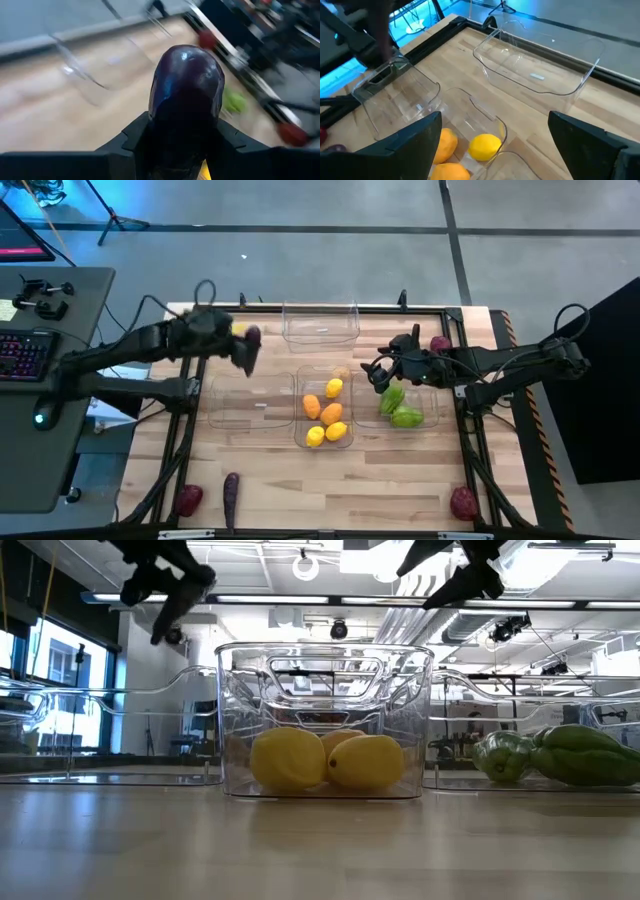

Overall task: Sort produce into baskets
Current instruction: Put the eggplant into the bottom left transparent bin

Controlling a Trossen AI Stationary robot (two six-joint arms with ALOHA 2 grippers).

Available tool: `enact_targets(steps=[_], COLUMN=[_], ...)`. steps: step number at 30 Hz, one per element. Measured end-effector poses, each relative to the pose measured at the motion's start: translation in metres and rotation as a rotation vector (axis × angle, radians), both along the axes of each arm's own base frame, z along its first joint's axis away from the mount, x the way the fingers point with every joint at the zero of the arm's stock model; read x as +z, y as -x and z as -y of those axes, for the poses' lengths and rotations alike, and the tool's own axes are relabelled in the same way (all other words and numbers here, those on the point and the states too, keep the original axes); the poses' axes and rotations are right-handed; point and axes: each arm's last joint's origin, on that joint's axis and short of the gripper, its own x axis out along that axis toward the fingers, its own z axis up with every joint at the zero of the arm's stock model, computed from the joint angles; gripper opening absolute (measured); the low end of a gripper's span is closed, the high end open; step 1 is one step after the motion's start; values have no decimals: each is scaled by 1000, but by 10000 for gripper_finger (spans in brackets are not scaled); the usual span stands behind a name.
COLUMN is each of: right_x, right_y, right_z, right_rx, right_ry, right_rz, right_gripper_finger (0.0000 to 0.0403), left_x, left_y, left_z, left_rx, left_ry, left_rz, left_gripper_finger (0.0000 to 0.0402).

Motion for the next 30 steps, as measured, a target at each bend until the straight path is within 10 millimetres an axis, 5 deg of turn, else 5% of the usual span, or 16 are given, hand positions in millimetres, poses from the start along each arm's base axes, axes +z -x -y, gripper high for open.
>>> enact_targets(steps=[7,12,17,30], right_x=[0,0,0,-1], right_y=[0,0,0,0], right_z=[0,0,0,-1], right_rx=[7,12,13,-8], right_ry=[10,6,5,-68], right_rz=[-10,-10,-10,24], right_gripper_finger=[355,355,355,355], left_x=[-14,-31,-41,-42], left_y=[-23,-15,-5,-8], left_z=[48,65,67,62], left_rx=[-202,-255,-231,-144], left_ry=[120,104,59,-29], left_rz=[-73,-286,-452,-413], left_gripper_finger=[123,123,127,168])
